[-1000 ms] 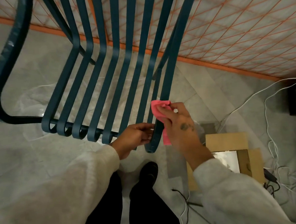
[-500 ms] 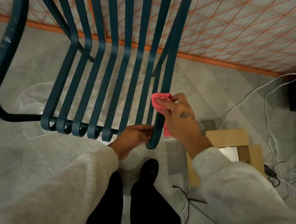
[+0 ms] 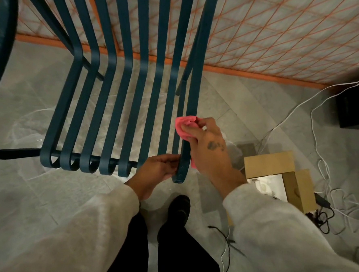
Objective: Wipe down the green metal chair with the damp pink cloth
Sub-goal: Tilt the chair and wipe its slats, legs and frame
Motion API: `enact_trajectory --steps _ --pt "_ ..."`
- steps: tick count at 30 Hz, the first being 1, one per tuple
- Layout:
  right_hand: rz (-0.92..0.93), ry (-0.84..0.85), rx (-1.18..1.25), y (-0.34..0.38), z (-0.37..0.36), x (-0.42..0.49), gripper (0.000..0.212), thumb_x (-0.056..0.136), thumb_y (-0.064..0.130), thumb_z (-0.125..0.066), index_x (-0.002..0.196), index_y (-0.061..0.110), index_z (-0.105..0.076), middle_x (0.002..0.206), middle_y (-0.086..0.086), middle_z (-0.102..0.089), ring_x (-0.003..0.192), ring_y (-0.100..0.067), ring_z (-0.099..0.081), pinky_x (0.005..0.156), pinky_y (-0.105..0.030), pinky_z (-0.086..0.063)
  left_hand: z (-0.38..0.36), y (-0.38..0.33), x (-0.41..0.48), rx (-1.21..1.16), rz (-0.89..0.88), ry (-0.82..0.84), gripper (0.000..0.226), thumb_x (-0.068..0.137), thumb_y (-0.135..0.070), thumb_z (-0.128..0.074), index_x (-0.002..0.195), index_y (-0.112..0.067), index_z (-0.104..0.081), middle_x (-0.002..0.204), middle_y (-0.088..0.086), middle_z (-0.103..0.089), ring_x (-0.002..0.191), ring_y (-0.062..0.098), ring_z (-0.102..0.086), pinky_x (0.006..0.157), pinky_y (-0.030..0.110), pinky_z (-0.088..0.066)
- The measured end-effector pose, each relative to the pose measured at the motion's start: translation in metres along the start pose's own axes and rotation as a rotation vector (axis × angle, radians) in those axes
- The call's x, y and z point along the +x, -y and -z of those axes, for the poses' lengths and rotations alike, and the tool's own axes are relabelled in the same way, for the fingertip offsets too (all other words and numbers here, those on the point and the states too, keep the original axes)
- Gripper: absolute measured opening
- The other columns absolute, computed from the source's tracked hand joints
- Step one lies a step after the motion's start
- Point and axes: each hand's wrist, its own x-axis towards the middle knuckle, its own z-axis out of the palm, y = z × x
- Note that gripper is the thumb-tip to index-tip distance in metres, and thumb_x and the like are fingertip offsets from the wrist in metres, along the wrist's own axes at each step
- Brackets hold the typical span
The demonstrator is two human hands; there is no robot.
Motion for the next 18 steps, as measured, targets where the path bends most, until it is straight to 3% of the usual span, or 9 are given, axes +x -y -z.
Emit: enact_trajectory --steps 4,7,10,14,18 --pt "0.005 0.062 -0.02 -0.008 -0.011 -0.032 0.035 0.091 0.011 -0.064 0.125 0.02 -0.063 0.127 -0.005 -0.05 0.11 -0.019 -0.052 0.089 0.001 -0.035 0.0 0.001 -0.001 0.028 -0.013 0.022 0.046 0.087 0.01 -0.044 0.115 -0.019 -0.065 0.114 0.001 -0.072 0.111 0.014 -0.065 0.101 0.033 -0.048" --pt "-0.027 0.089 0.021 -0.016 -0.009 -0.019 0.037 0.089 0.011 -0.067 0.124 0.02 -0.062 0.124 0.0 -0.05 0.112 -0.021 -0.056 0.094 -0.011 -0.044 0.0 0.002 -0.001 0.035 -0.007 0.004 0.046 0.088 0.011 -0.044 0.115 -0.019 -0.066 0.114 0.001 -0.072 0.111 0.015 -0.065 0.102 0.035 -0.048" --pt "0.029 0.032 -0.088 -0.011 -0.001 0.006 0.036 0.093 0.007 -0.059 0.124 0.025 -0.064 0.126 -0.006 -0.049 0.109 -0.025 -0.054 0.097 -0.028 -0.049 -0.001 0.001 -0.001 -0.011 0.006 -0.024 0.046 0.088 0.015 -0.042 0.112 -0.017 -0.066 0.112 0.002 -0.072 0.11 0.017 -0.065 0.1 0.035 -0.049" --pt "0.133 -0.034 -0.064 -0.011 -0.006 0.001 0.027 0.095 0.013 -0.059 0.116 0.03 -0.065 0.123 -0.001 -0.051 0.106 -0.024 -0.058 0.091 -0.037 -0.054 -0.001 0.004 -0.001 -0.007 0.002 -0.021 0.049 0.086 0.015 -0.041 0.102 -0.023 -0.068 0.11 0.001 -0.073 0.11 0.017 -0.066 0.1 0.035 -0.05" --pt "0.123 0.011 -0.034 -0.013 -0.011 -0.042 0.036 0.087 0.011 -0.068 0.12 0.025 -0.066 0.125 -0.005 -0.053 0.108 -0.018 -0.055 0.096 -0.015 -0.045 -0.001 0.004 -0.002 0.023 -0.021 -0.027 0.048 0.085 0.012 -0.044 0.107 -0.023 -0.067 0.111 -0.001 -0.073 0.111 0.015 -0.065 0.099 0.032 -0.049"
